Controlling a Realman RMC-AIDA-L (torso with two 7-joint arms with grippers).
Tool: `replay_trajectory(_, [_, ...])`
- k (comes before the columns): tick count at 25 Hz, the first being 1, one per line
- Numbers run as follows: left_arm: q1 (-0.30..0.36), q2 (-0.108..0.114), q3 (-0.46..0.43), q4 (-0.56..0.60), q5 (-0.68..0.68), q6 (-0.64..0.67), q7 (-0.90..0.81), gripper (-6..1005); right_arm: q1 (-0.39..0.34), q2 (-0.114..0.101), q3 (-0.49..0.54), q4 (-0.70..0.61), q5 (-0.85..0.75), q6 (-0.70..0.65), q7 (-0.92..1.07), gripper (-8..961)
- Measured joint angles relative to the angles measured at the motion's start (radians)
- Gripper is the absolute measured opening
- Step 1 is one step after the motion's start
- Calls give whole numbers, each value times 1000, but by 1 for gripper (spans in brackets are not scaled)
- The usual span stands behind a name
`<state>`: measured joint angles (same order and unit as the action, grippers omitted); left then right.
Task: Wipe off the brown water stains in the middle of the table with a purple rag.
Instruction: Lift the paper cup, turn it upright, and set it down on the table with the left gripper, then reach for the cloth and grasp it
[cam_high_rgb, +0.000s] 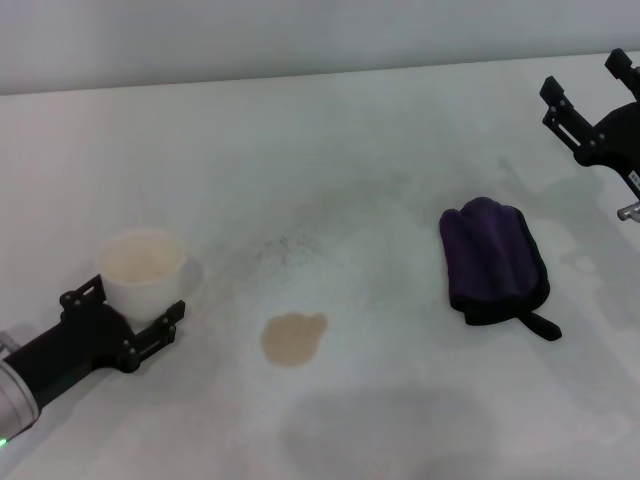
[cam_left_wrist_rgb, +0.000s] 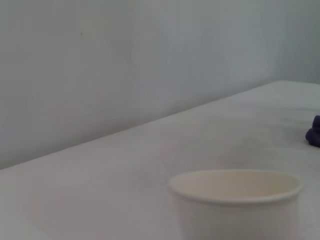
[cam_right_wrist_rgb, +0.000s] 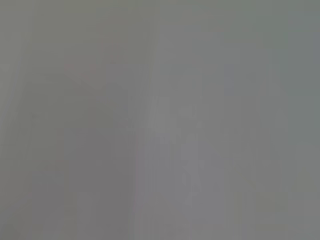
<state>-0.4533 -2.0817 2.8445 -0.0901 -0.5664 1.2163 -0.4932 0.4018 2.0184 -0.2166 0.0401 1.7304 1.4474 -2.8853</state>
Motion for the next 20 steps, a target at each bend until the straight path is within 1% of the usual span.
replay_trajectory(4, [28, 0, -1, 14, -19, 3, 42, 710, 6, -2, 3, -1, 3, -16, 0, 856])
replay_trajectory(7, [58, 0, -2, 39, -73, 2, 125, 710, 15, -3, 5, -2, 2, -42, 0, 857])
replay_trajectory(11, [72, 3, -2, 69, -129, 6, 181, 711, 22, -3, 5, -2, 0, -62, 0, 857])
replay_trajectory(17, [72, 3, -1, 66, -140, 0, 181, 824, 29, 0, 0, -2, 0, -72, -3, 856])
replay_trajectory(20, [78, 2, -1, 63, -141, -2, 181, 858, 29, 0, -1, -2, 0, -85, -3, 856])
